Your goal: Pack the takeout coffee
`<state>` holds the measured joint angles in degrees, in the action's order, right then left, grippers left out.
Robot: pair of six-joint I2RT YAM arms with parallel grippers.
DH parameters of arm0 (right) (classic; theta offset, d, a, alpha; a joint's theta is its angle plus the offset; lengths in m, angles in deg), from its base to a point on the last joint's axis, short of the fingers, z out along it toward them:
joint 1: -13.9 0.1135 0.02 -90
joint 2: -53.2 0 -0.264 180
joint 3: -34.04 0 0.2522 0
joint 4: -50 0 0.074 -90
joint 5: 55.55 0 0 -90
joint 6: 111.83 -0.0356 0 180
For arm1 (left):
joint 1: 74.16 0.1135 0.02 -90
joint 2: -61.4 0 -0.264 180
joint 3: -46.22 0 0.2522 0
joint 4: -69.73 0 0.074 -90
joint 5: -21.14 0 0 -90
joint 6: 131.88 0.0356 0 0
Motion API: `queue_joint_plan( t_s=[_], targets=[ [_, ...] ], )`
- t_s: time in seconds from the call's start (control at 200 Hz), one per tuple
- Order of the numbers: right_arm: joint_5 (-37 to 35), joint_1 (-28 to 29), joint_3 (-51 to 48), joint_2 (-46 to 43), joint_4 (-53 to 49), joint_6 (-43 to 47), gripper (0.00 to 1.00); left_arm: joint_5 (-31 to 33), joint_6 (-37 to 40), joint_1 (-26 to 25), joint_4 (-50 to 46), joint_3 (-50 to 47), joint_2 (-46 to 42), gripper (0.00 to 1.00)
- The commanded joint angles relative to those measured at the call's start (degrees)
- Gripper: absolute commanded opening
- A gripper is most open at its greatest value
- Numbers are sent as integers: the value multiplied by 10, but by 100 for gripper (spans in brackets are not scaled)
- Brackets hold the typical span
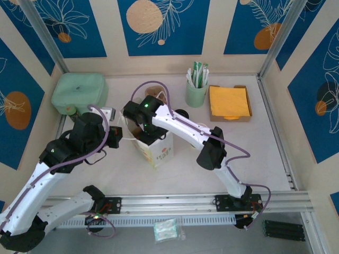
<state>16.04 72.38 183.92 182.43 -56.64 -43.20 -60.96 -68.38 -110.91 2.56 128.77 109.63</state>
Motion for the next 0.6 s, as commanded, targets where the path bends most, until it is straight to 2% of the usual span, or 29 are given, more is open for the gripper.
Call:
queue_joint_plan(
  t_s=[0.0, 0.44, 0.595],
  targets=[
    [-1, -6, -17, 37, -65, 2, 60, -6, 0, 5, -1, 16, -2, 0],
    [-2, -6, -16, 37, -67, 2, 60, -6, 0, 5, -1, 14, -2, 0],
    [-10, -1, 12, 37, -86, 0, 60, -6, 0, 5, 0, 15, 0, 0]
  ],
)
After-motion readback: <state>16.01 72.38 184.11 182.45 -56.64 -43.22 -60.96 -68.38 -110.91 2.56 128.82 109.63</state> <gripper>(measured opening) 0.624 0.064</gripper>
